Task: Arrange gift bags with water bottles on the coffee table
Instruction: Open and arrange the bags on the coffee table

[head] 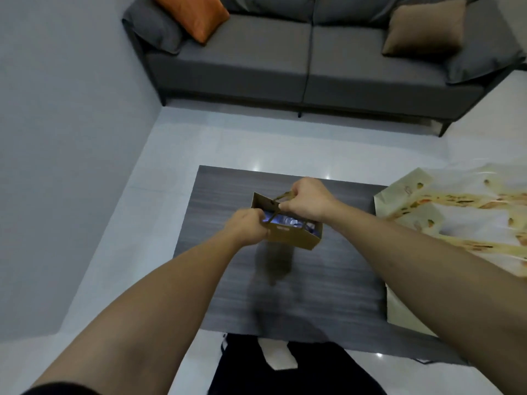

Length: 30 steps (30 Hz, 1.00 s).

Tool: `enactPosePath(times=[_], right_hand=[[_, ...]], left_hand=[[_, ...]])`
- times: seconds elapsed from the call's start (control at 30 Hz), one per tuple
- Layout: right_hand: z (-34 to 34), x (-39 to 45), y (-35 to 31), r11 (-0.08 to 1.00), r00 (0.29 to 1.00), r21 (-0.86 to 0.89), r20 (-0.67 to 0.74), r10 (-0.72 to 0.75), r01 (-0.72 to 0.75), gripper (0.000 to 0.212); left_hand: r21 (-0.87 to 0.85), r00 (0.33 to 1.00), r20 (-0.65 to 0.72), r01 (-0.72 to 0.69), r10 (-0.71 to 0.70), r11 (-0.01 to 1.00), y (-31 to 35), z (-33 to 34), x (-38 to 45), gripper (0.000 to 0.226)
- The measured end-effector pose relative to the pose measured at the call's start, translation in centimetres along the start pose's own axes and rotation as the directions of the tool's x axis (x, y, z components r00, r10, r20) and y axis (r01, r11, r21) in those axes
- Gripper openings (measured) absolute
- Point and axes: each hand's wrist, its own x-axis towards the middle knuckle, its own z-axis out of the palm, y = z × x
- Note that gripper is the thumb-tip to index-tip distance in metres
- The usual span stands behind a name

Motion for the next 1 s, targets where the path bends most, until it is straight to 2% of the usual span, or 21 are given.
enactPosePath(times=[0.13, 0.43, 0.63, 0.77, 0.87, 1.0], right_hand=[[-1.6, 1.9, 1.9, 0.991, 0.998, -0.125, -0.054, 0.031, -0.037, 0.008], [-4.7, 8.6, 12.3, 0.975, 0.992, -0.204, -0.107, 0.069, -0.09, 0.014], [-6.8, 13.4, 17.9, 0.963, 0.992, -0.254, -0.109, 0.063, -0.089, 0.013], [-6.7, 15.8, 21.8, 0.951, 0.992, -0.297, -0.117, 0.05, -0.083, 0.02], [-6.8, 17.0, 23.2, 0.959, 0.981, -0.274, -0.196, 0.011, -0.065, 0.022], [-6.7, 17.2, 23.6, 0.985, 0.963, -0.161, -0.269, 0.017, -0.062, 0.024]], left_hand=[[0.001, 0.998, 0.062, -0.024, 0.024, 1.0, 2.4, 1.1, 3.9, 0.027], [-0.113, 0.997, 0.08, -0.011, 0.02, 0.994, 10.0, 7.1, 12.1, 0.016], [-0.128, 0.995, 0.099, -0.006, 0.019, 0.992, 14.3, 11.1, 18.6, 0.044], [-0.105, 0.986, 0.155, -0.038, 0.054, 0.994, 15.5, 12.6, 21.7, 0.05], [-0.068, 0.987, 0.149, -0.047, 0.057, 0.997, 15.8, 13.2, 22.7, 0.055], [-0.104, 0.988, 0.154, -0.007, 0.023, 0.995, 16.0, 12.9, 22.4, 0.048]])
